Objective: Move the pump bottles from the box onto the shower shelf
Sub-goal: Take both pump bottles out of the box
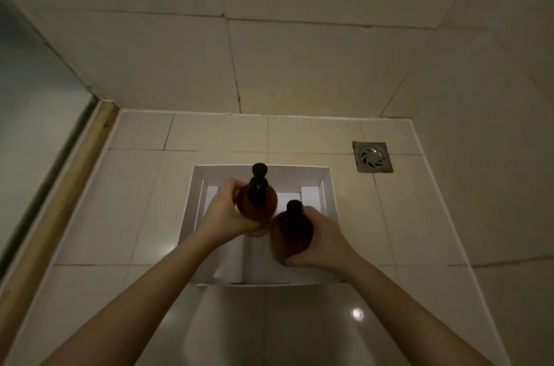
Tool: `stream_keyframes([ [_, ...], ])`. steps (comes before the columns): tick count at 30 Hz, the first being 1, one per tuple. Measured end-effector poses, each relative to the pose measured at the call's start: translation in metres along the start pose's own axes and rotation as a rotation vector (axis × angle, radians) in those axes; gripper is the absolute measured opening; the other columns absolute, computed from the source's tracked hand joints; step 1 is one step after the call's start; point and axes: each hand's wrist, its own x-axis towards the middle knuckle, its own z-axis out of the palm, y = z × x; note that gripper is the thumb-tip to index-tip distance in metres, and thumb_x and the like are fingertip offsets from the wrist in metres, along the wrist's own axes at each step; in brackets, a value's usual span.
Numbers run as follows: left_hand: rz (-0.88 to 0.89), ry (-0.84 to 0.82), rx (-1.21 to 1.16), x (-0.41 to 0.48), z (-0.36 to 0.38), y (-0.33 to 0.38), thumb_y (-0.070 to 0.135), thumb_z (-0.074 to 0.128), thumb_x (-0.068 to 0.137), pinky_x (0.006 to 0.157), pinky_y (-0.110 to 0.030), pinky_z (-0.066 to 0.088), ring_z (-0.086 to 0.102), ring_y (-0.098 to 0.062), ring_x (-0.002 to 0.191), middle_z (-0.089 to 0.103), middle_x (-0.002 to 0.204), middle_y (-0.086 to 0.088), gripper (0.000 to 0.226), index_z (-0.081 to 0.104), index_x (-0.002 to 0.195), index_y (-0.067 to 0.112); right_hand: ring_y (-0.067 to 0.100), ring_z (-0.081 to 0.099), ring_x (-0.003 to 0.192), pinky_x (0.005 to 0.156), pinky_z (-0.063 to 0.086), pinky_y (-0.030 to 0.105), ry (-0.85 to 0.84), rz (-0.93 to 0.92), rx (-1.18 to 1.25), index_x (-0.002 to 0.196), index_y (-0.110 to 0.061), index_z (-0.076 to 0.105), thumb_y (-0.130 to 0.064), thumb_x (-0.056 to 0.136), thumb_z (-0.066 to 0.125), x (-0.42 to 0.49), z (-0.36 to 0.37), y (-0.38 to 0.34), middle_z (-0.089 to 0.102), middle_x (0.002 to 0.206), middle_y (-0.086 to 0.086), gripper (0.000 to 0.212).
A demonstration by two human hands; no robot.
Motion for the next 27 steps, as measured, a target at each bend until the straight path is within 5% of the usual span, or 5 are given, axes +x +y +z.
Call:
stream_keyframes([
  [6, 0.121, 0.097, -0.277, -0.024, -0.072, 0.057, 0.021, 0.088, 0.049, 0.078, -0.015, 0.055, 0.065, -0.005, 0.099, 0.067, 0.106, 0.004, 0.069, 0.054, 0.108, 0.031, -0.014, 0.050, 0.105, 0.078, 0.045, 0.001, 0.104, -0.170, 0.108, 0.109, -0.047, 0.049, -0.033, 0.057, 0.083, -0.012, -0.054, -0.070, 0.055, 0.108, -0.034, 0.064],
  [10, 0.188, 0.186, -0.297, -0.037, -0.114, 0.096, 0.031, 0.086, 0.044, 0.072, -0.007, 0.051, 0.062, 0.004, 0.100, 0.065, 0.108, 0.022, 0.072, 0.056, 0.109, 0.043, -0.005, 0.053, 0.107, 0.075, 0.052, 0.016, 0.163, -0.197, 0.293, 0.109, -0.056, 0.049, -0.040, 0.050, 0.081, -0.014, -0.090, -0.117, 0.054, 0.113, -0.031, 0.068],
  [17, 0.222, 0.230, -0.279, -0.041, -0.144, 0.123, 0.026, 0.087, 0.045, 0.078, -0.009, 0.051, 0.061, 0.002, 0.105, 0.066, 0.111, 0.013, 0.080, 0.057, 0.119, 0.034, 0.014, 0.056, 0.112, 0.085, 0.049, 0.027, 0.259, -0.251, 0.316, 0.112, -0.036, 0.055, -0.031, 0.049, 0.084, -0.006, -0.119, -0.153, 0.060, 0.118, -0.006, 0.069],
  [21, 0.233, 0.263, -0.267, -0.041, -0.151, 0.136, 0.021, 0.086, 0.052, 0.068, 0.000, 0.047, 0.059, 0.012, 0.098, 0.065, 0.098, 0.032, 0.069, 0.056, 0.109, 0.044, 0.004, 0.056, 0.105, 0.074, 0.046, 0.015, 0.254, -0.244, 0.294, 0.108, -0.039, 0.055, -0.036, 0.045, 0.084, -0.004, -0.127, -0.164, 0.060, 0.113, -0.013, 0.069],
  [27, 0.250, 0.263, -0.296, -0.033, -0.168, 0.161, 0.031, 0.086, 0.044, 0.076, -0.009, 0.052, 0.062, 0.001, 0.102, 0.068, 0.107, 0.014, 0.076, 0.060, 0.116, 0.036, -0.002, 0.057, 0.101, 0.072, 0.045, 0.012, 0.260, -0.251, 0.285, 0.105, -0.040, 0.056, -0.040, 0.040, 0.082, -0.001, -0.147, -0.190, 0.061, 0.109, -0.018, 0.071],
])
